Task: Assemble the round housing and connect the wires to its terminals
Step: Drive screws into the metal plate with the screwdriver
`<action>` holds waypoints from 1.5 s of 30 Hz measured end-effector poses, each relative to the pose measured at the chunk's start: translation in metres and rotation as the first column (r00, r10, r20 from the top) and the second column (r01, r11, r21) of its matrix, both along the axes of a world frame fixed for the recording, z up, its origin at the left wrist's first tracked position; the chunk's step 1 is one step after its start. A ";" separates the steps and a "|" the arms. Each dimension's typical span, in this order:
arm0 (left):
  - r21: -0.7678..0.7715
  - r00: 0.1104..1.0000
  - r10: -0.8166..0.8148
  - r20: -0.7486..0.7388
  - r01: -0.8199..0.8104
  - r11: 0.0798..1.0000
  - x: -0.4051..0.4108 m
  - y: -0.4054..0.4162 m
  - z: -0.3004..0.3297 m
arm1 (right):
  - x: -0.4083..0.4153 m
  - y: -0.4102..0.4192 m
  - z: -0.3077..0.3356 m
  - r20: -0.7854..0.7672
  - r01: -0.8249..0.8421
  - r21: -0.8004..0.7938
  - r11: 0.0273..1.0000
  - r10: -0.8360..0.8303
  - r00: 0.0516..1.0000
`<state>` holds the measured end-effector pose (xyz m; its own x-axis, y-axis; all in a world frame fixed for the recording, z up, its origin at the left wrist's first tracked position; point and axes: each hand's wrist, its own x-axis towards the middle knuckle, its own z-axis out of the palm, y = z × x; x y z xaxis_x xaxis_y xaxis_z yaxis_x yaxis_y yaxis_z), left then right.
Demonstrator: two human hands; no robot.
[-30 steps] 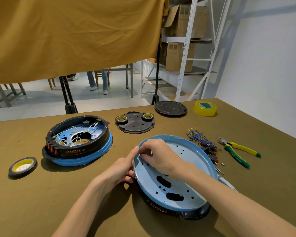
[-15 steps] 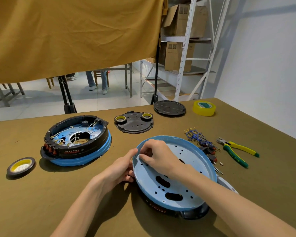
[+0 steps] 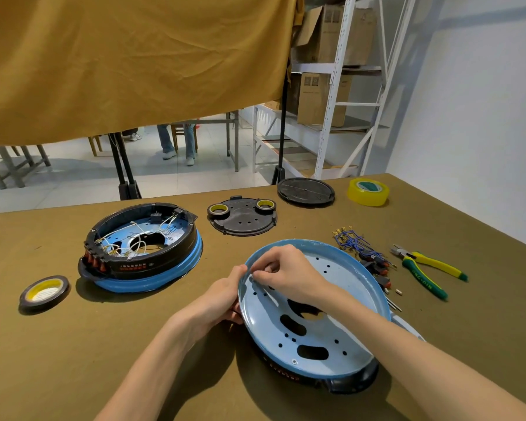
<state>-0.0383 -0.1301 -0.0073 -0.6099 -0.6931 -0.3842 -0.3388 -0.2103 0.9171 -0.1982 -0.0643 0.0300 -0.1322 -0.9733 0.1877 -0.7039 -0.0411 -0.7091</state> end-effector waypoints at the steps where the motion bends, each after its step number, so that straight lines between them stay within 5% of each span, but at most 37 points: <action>1: -0.009 1.000 0.002 0.009 -0.002 1.000 0.000 0.000 0.000 | -0.001 -0.001 0.002 0.013 -0.010 0.023 1.000 0.009 1.000; 13: -0.054 0.999 0.036 0.001 -0.036 0.998 -0.002 0.002 -0.002 | -0.004 -0.008 0.002 0.055 -0.089 0.107 0.990 0.083 0.995; 22: 0.056 0.998 0.029 -0.061 -0.026 0.998 -0.003 -0.002 -0.005 | -0.014 -0.009 0.002 0.167 -0.066 0.121 0.990 0.045 0.985; 45: 0.029 0.999 0.001 -0.035 0.000 1.000 -0.001 -0.008 -0.014 | -0.021 -0.024 0.013 0.126 -0.088 0.256 0.963 0.057 0.990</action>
<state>-0.0398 -0.1376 -0.0217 -0.6229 -0.6824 -0.3824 -0.3067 -0.2366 0.9219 -0.2191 -0.0880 0.0426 -0.0652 -0.9941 -0.0864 -0.6181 0.1082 -0.7786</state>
